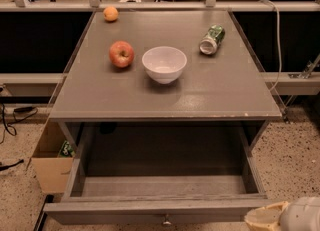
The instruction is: Close top drawer
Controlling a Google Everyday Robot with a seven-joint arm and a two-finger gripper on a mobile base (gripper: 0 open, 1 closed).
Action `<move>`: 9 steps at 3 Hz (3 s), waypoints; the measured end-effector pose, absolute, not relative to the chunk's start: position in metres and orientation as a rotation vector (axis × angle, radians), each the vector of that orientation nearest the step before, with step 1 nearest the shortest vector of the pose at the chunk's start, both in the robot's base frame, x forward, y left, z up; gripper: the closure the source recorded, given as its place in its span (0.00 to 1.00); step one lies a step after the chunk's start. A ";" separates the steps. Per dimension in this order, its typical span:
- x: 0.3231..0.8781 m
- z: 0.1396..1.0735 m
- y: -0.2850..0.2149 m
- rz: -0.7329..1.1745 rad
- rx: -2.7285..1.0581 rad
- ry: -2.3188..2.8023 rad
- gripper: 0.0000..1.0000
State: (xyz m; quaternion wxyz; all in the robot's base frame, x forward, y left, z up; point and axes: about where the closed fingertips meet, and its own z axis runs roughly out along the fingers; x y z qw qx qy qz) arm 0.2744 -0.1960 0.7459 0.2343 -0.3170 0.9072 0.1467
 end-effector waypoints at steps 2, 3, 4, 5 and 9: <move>0.251 0.700 -0.188 0.491 -0.836 2.507 1.00; 0.246 0.686 -0.182 0.518 -0.841 2.478 1.00; 0.248 0.677 -0.175 0.526 -0.858 2.424 1.00; 0.256 0.672 -0.167 0.538 -0.883 2.366 1.00; 0.281 0.638 -0.134 0.607 -1.011 2.273 1.00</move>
Offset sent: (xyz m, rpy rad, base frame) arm -0.0346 0.0121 -0.0692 0.0881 0.0448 -0.0072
